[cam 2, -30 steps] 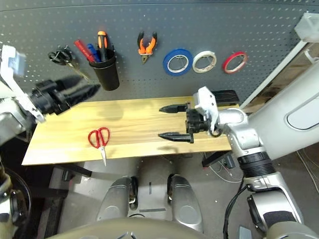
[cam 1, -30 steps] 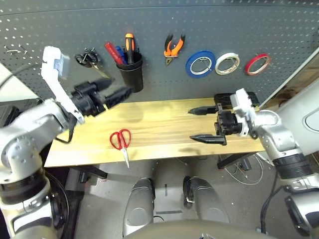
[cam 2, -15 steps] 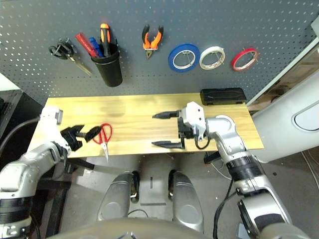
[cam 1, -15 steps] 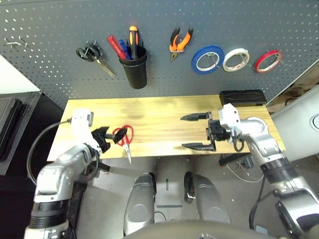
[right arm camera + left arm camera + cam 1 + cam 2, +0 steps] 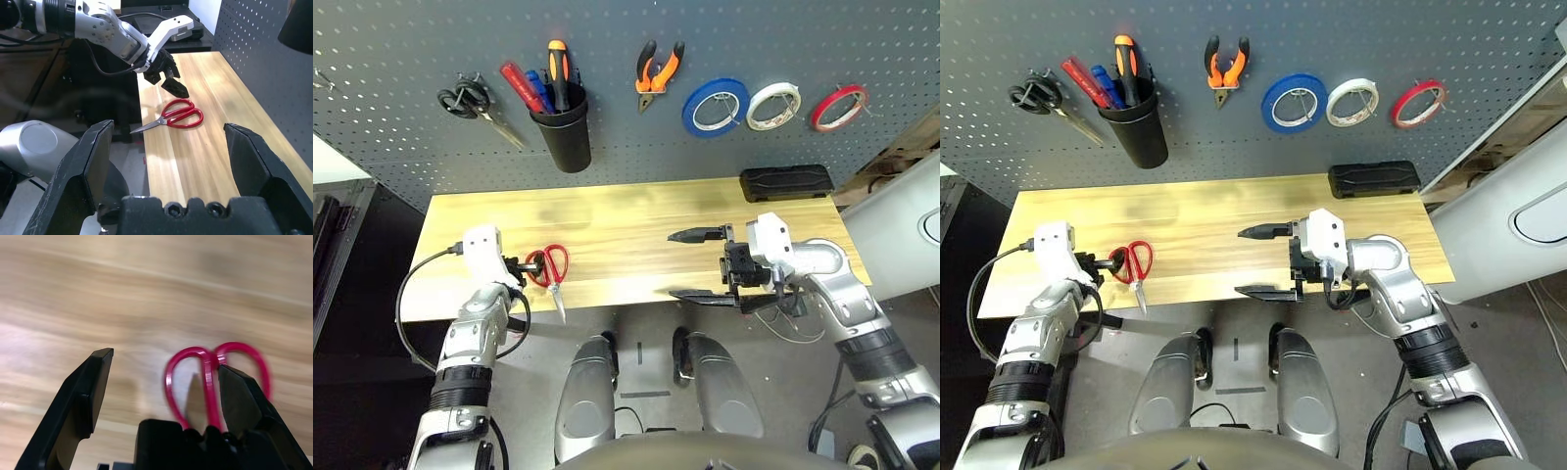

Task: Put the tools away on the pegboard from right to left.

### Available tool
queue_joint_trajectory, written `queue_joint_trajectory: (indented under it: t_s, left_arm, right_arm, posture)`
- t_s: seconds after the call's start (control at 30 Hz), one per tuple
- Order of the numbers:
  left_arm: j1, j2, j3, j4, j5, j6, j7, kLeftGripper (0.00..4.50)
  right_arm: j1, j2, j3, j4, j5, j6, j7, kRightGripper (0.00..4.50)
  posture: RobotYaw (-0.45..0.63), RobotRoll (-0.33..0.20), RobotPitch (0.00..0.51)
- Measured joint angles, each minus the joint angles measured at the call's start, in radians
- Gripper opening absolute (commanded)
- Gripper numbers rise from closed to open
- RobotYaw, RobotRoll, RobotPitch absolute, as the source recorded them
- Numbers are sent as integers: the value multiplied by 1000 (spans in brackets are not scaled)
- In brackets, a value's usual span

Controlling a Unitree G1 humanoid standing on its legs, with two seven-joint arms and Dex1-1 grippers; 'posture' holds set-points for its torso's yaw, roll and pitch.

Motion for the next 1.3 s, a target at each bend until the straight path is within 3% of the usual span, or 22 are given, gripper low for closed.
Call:
queue_joint_trajectory:
  t_s: [0.43,0.5,0.6,0.87,1.3]
  left_arm:
    - [-3,-44,15,95,38,-65,20,4469]
    - [-9,-44,17,104,46,-70,31,4093]
    - [-19,-44,18,122,51,-77,38,3188]
    - [-35,-59,18,135,57,-87,35,63]
    - [-46,-58,31,69,51,-79,19,21]
  right_arm:
    - [0,-53,-9,-43,33,61,-15,4500]
    - [0,-70,-21,-47,42,63,-16,4500]
    - [-3,-86,-42,-50,51,68,-16,4500]
    - [-30,-88,-43,-49,58,70,-16,4500]
    - [-66,-100,-58,-12,87,62,20,4500]
  posture:
    - [-124,0,291]
    - [-125,0,290]
    - [-126,0,288]
    - [-108,0,271]
    - [-76,0,227]
